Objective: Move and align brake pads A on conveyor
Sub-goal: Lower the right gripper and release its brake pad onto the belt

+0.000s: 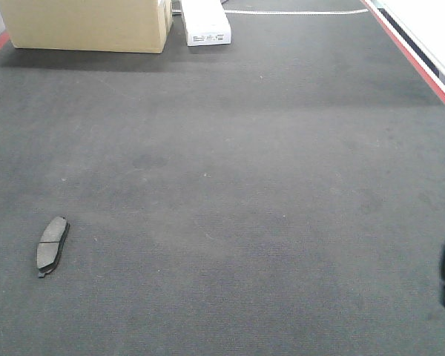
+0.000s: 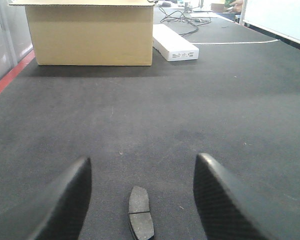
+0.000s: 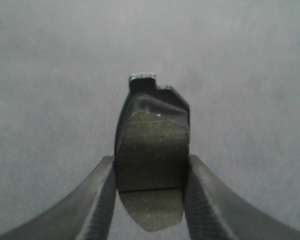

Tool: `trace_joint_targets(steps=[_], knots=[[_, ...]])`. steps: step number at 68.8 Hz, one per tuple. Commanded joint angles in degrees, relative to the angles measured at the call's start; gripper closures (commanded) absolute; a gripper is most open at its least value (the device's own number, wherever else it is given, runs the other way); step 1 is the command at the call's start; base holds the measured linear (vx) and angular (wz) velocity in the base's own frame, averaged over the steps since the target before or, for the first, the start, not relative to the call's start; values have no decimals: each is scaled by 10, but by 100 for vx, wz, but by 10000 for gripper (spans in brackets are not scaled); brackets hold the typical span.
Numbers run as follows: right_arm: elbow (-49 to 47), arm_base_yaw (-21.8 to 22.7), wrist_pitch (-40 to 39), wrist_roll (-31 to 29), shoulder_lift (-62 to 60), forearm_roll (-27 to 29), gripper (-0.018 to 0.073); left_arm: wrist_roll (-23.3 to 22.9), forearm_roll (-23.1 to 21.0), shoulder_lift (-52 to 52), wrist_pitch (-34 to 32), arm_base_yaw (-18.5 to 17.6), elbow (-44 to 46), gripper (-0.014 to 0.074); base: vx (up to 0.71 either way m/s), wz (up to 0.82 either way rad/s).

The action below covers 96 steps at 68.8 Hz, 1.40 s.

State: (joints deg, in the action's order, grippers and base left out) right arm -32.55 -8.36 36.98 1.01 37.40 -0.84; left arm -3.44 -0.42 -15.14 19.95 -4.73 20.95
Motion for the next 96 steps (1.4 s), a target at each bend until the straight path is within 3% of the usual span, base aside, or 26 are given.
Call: trace_joint_targets(steps=[1,13,33,57,68,86,96], knots=[[-50,1,-34,10,78,2,515,-5,-2,-6,-37,-1,16,174,0,0],[-104,1,-37,40,229,8,510,-5,-2,-6,-37,-1,16,174,0,0],[-179,1,-78,40,438,8,500,-5,-2,-6,-37,-1,16,174,0,0],[-278,2,-75,39,604,8,464,-5,-2,-6,-37,-1,16,174,0,0],[-302,2,-74,39,644,8,389,-5,-2,-6,-37,-1,16,174,0,0],[-311,2,-91,39,666,-4,173,-5,-2,-6,-37,-1,16,174,0,0],[-310,2,-73,38,639,-28,134,-5,-2,-6,-37,-1,16,174,0,0]])
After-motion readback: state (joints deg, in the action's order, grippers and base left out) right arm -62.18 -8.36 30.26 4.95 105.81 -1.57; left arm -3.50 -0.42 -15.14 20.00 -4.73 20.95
